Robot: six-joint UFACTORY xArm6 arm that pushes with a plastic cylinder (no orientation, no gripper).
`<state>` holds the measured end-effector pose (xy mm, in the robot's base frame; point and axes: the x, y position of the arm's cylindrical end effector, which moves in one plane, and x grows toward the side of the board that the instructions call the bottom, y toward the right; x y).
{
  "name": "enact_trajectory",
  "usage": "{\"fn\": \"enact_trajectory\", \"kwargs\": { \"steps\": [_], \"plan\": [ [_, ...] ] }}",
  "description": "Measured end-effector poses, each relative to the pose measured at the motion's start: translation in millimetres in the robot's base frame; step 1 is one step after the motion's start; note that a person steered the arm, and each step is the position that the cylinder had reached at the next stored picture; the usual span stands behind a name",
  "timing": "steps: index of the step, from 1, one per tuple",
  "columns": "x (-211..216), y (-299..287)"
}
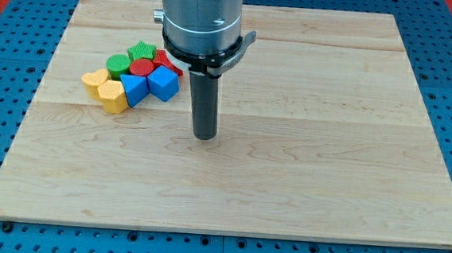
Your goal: Separate the blue blocks and yellow blocks
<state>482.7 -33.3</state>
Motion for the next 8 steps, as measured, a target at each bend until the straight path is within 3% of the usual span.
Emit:
{"fn": "enact_trajectory", "kwargs": {
  "steps": [2,8],
  "plan": [
    [0,-81],
    [-55,-132]
  ]
}}
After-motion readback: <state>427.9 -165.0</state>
